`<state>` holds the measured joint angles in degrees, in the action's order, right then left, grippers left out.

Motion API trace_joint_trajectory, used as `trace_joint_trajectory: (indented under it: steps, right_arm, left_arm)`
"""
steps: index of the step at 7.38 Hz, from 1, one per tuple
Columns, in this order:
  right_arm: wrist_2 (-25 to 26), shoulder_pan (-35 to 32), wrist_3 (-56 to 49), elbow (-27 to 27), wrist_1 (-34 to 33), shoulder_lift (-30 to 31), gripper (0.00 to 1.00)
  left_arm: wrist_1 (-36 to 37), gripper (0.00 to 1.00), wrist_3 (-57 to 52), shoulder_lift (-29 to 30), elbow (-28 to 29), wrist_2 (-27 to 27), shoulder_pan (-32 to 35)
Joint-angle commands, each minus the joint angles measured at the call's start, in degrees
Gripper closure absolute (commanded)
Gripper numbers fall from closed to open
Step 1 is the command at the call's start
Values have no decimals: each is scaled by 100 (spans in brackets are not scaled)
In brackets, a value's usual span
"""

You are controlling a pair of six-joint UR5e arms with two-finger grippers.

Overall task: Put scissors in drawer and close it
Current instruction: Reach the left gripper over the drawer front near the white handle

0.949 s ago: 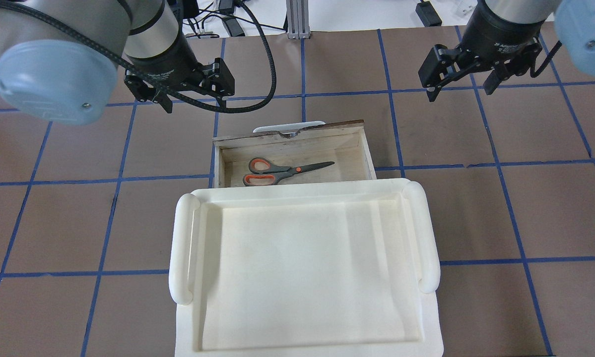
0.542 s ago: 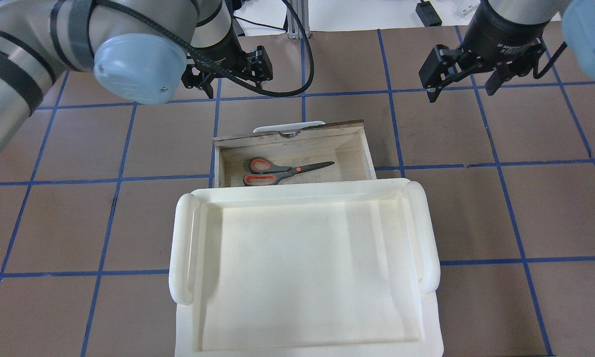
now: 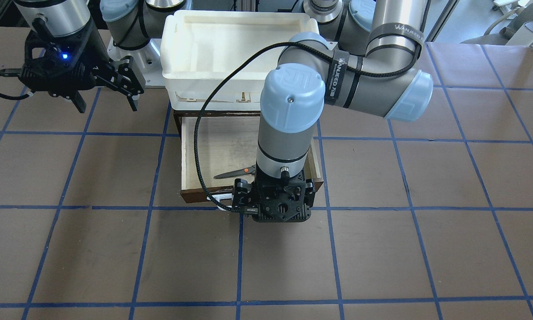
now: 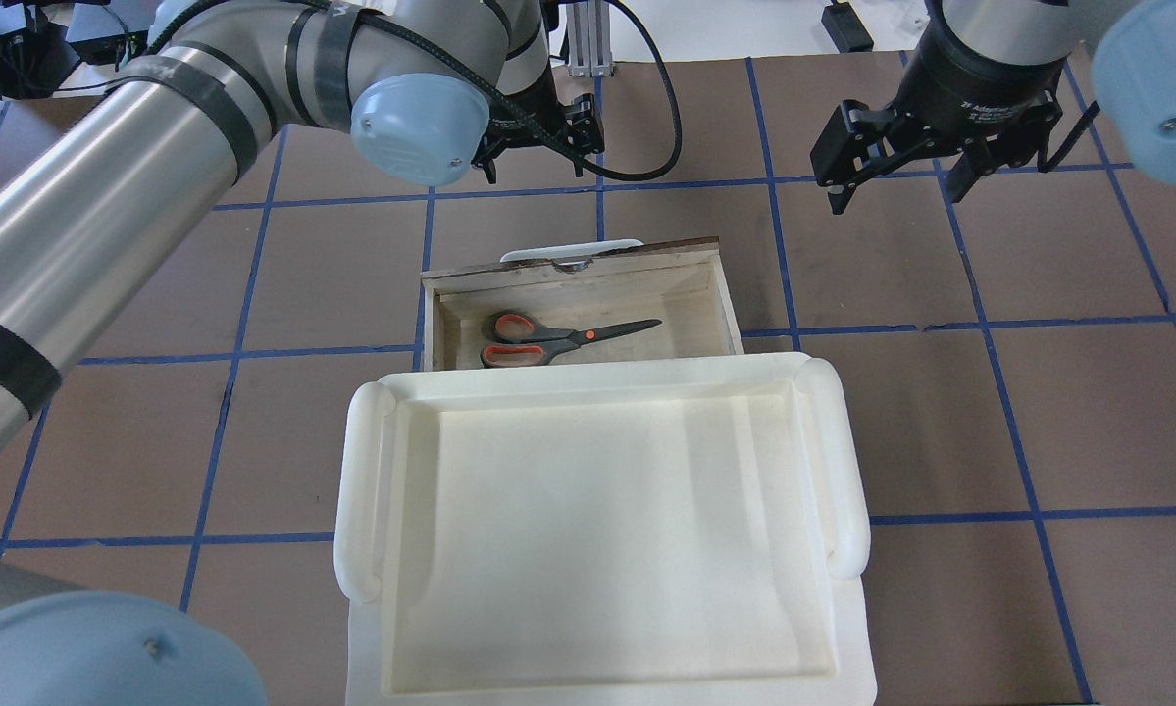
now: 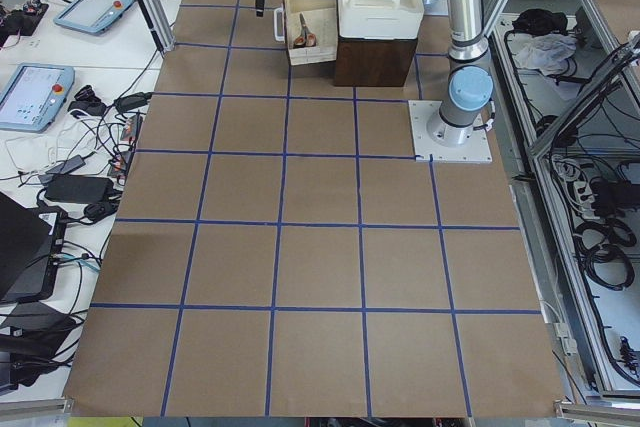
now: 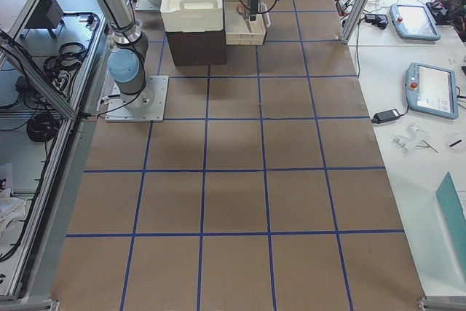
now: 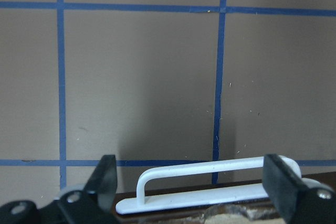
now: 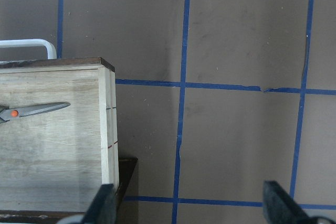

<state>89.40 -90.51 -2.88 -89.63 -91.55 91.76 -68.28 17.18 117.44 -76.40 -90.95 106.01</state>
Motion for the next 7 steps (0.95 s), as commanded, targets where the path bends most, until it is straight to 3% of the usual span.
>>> trace_joint_trajectory:
  steps: [1,3,7]
  right_arm:
    - [7,-125,148,-37,-12,-26,0]
    - [16,-125,191,-37,-21,-9,0]
    - [16,-125,121,-46,-30,-44,0]
  left_arm:
    - [70,0,48,488,29,-98,104]
    - [34,0,93,744,55,-380,175]
    - [34,0,530,1201,240,-91,201]
